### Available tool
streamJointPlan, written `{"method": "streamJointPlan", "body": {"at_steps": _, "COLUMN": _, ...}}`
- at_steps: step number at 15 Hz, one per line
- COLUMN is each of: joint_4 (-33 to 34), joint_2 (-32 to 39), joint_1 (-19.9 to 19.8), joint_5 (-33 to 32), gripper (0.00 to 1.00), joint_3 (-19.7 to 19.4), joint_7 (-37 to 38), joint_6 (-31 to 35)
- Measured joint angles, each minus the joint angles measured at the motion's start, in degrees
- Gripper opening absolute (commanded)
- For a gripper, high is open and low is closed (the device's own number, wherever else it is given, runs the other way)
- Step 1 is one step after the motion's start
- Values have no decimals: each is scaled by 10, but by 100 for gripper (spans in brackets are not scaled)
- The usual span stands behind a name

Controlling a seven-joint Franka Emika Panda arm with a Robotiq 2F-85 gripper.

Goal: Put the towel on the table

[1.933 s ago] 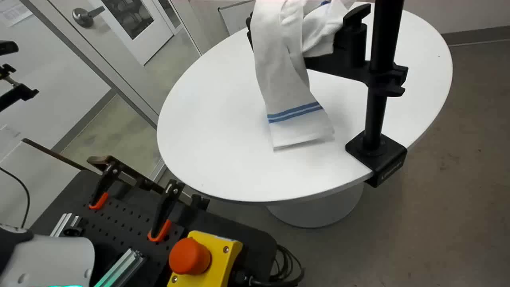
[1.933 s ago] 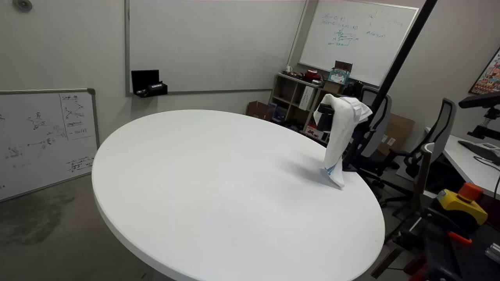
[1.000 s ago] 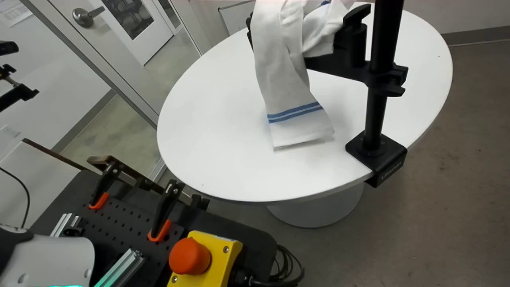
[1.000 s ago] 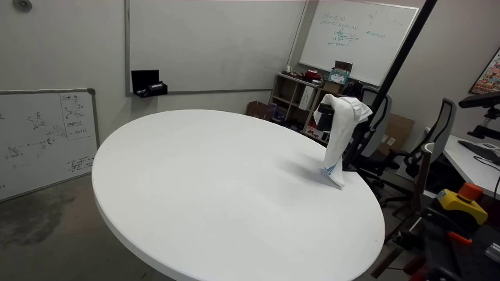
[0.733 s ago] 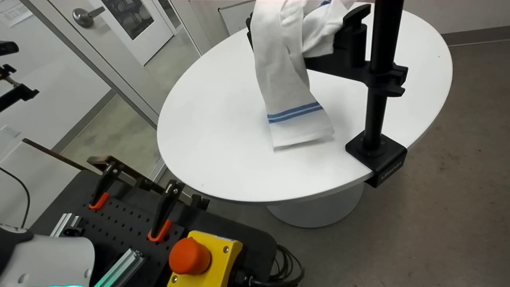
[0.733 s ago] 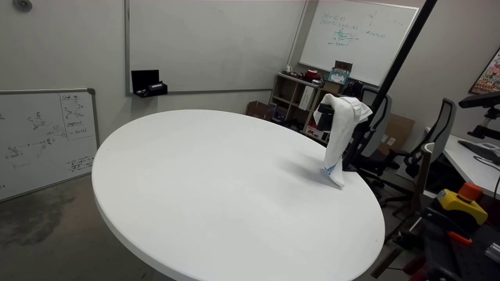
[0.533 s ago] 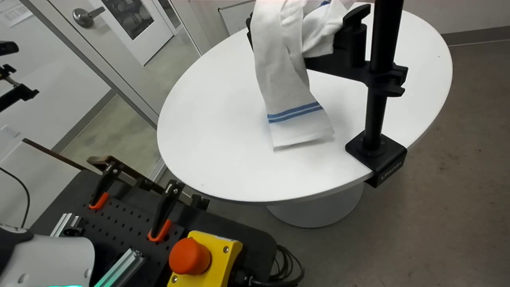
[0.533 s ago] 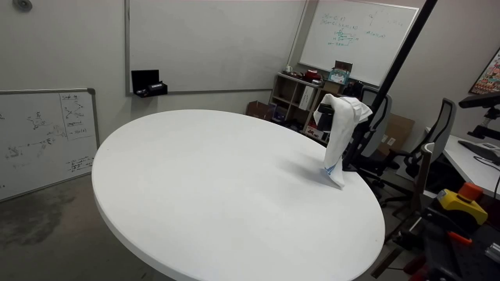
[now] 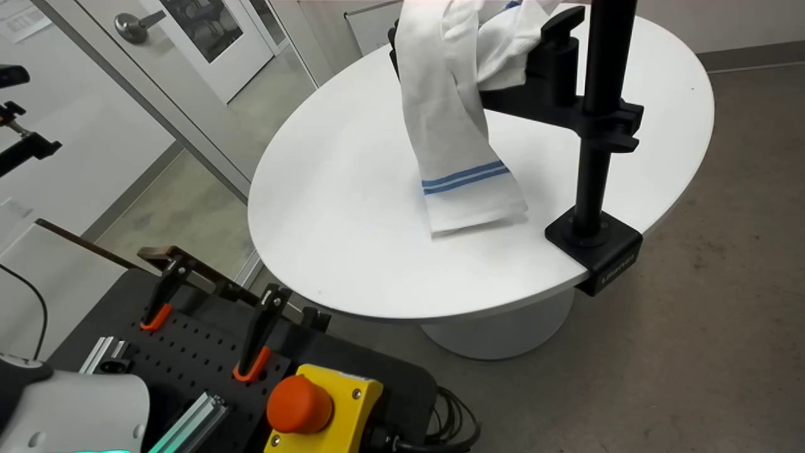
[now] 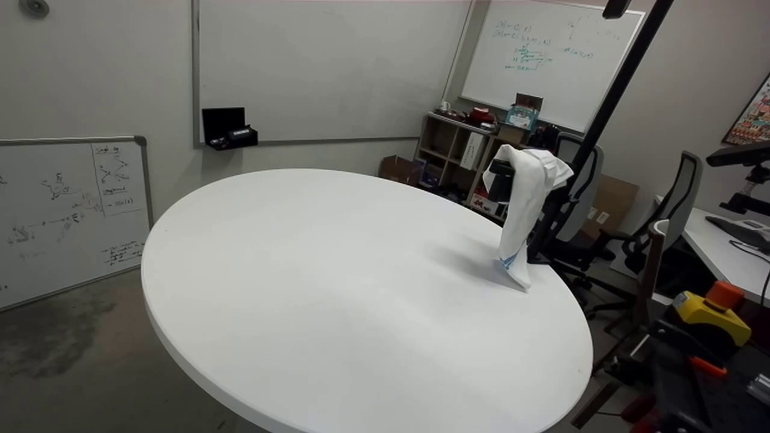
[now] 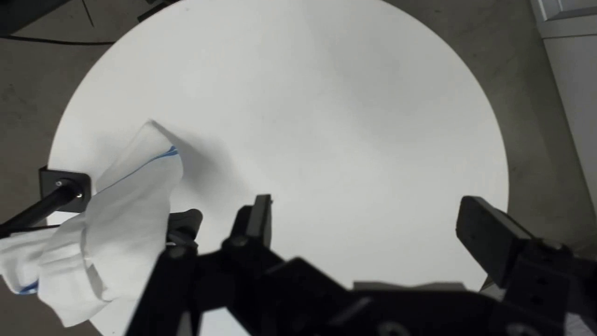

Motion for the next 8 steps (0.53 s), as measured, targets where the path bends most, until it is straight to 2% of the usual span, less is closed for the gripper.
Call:
{"method": "streamJointPlan", "body": {"at_steps": 4, "joint_4": 0, "joint_2": 28, "joint_1": -23, "joint_5": -56, "gripper": 100, "joint_3": -22, "joint_7": 9, "joint_6": 22}}
{"method": "streamJointPlan", "body": {"at_steps": 8, "joint_4": 2, "joint_2": 50, "joint_1": -41, "joint_5": -140, "gripper": 100, "joint_3": -48, "joint_7": 3, "joint_6": 43}}
